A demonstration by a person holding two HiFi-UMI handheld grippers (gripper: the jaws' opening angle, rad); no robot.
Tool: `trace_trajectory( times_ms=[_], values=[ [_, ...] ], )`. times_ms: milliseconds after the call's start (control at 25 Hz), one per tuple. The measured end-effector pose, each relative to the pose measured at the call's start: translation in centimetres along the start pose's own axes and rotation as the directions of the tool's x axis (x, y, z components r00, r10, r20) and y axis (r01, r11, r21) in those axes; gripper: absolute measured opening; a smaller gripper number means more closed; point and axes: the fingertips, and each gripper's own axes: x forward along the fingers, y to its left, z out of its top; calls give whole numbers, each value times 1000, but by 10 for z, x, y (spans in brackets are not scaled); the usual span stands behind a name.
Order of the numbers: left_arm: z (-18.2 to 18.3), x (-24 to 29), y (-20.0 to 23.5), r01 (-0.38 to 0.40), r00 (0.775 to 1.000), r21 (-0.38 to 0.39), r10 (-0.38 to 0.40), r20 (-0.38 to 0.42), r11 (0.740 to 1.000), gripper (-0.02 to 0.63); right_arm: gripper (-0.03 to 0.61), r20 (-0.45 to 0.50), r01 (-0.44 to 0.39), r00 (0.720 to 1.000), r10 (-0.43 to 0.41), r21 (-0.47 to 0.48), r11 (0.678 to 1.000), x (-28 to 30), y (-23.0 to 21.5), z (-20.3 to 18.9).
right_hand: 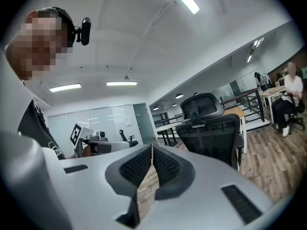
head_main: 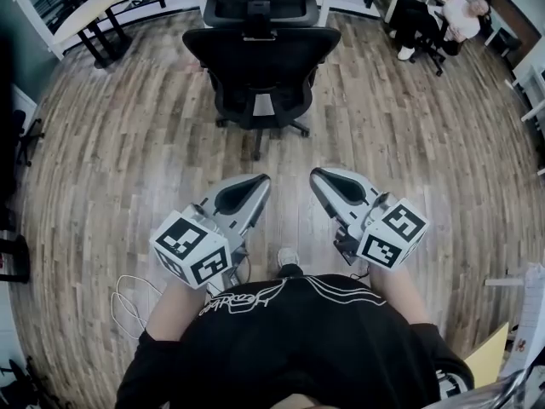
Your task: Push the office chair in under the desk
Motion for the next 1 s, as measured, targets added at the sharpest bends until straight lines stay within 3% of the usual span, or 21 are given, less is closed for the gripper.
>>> trace_trajectory(
  times_ms=[480, 1000],
  values=[
    [27, 118, 65, -35, 999, 39, 36, -18, 999, 9, 44, 5, 22, 1000, -22, -10, 1000, 22, -133, 46],
    [31, 112, 138, -144, 990, 45, 144, 9, 989, 11, 46, 42, 52, 998, -52, 7, 999, 48, -185, 48]
  ],
)
